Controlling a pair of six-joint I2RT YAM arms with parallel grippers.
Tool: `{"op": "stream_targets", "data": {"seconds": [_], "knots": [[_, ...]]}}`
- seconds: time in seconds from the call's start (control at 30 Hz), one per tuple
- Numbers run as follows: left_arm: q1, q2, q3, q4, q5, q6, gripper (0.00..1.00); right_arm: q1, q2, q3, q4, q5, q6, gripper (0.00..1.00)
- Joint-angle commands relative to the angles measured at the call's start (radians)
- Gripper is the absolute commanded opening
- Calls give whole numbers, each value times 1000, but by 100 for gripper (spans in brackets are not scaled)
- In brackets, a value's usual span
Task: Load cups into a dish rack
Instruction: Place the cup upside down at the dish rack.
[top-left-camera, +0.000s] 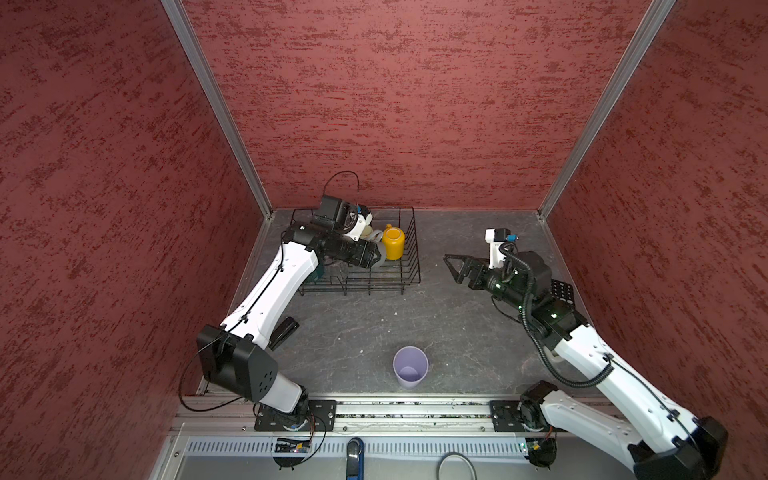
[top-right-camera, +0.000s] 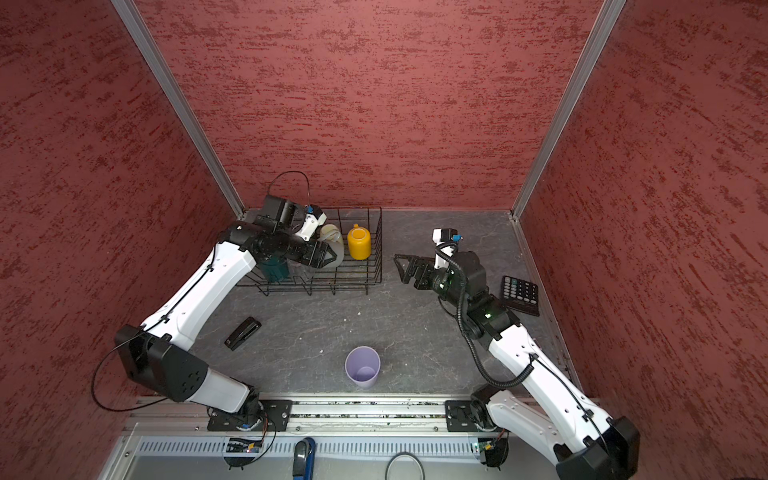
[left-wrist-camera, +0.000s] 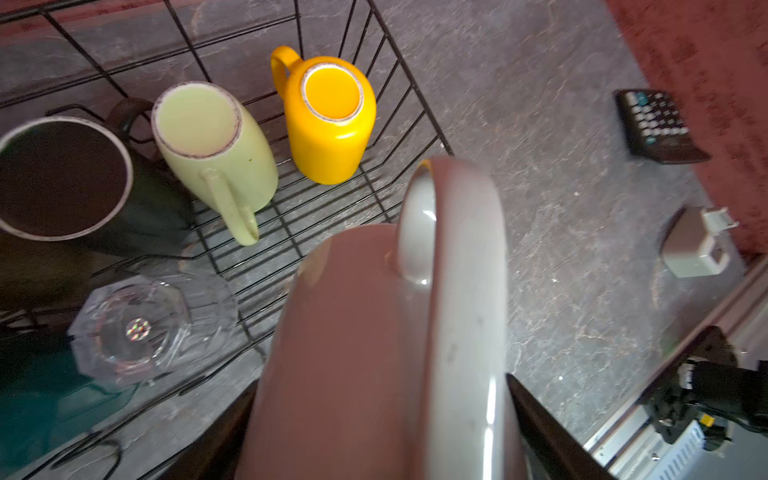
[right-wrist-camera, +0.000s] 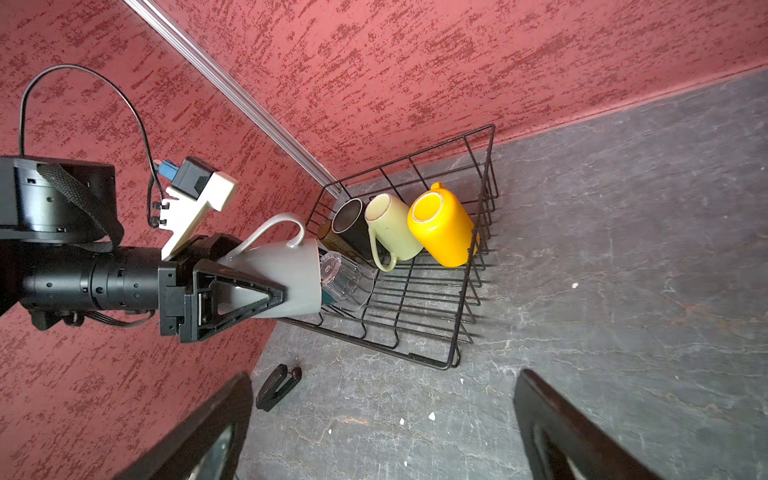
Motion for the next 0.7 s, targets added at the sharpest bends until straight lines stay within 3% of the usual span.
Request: {"op": "stream_targets", "data": {"seconds": [0.0, 0.23, 0.67], "knots": [[-30, 38, 69, -63, -163, 57, 0, -12, -11, -17, -9, 17, -14, 99], [-60, 137, 148, -125, -249, 66, 0, -20, -34, -39, -14, 19, -17, 99], [-67, 304, 261, -174, -229, 72, 0, -36, -71, -81, -19, 13, -12, 99]]}}
